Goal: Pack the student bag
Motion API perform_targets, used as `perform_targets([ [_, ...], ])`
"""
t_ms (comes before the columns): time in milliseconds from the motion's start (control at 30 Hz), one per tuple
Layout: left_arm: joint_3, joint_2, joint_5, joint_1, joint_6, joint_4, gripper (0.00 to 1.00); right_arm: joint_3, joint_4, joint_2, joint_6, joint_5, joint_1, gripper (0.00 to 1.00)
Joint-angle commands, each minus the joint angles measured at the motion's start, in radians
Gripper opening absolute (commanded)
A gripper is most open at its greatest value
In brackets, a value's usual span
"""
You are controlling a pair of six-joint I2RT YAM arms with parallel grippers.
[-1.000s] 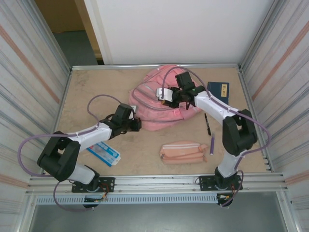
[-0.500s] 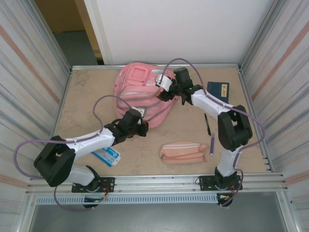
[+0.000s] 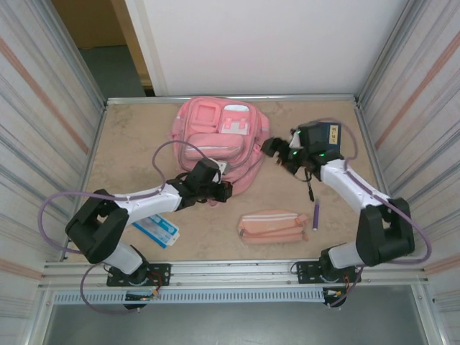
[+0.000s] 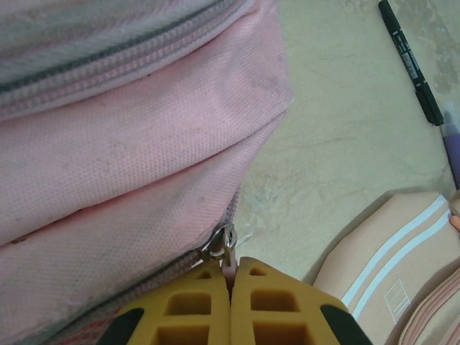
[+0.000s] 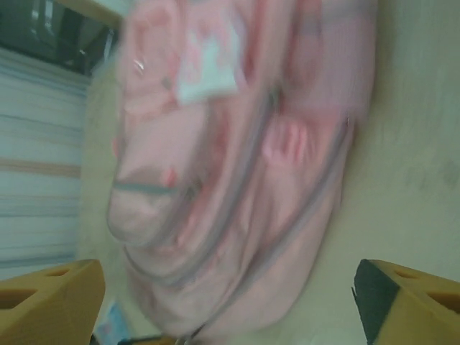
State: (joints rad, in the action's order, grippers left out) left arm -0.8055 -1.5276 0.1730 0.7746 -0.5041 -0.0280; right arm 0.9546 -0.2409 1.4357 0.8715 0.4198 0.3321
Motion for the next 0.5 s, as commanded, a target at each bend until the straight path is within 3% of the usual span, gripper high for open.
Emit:
perform_targets([
  [0,-0.054,0.002,0.017,0.038,0.022,-0.032,0.00,0.013,-0.037,0.026,0.282,-0.010,0.158,0.90],
  [100,-0.044,0.001,0.036,0.047,-0.009,-0.074,0.00,-0.033,0.048,0.038,0.433,-0.119,0.238,0.84],
  [233,-0.046,-0.002,0.092,0.048,-0.041,-0.106,0.00,-0.079,0.151,0.065,0.491,-0.146,0.233,0.70],
  [467,-0.017,0.065,0.063,0.048,-0.036,-0.121,0.00,-0.063,0.174,0.118,0.477,-0.117,0.232,0.30],
])
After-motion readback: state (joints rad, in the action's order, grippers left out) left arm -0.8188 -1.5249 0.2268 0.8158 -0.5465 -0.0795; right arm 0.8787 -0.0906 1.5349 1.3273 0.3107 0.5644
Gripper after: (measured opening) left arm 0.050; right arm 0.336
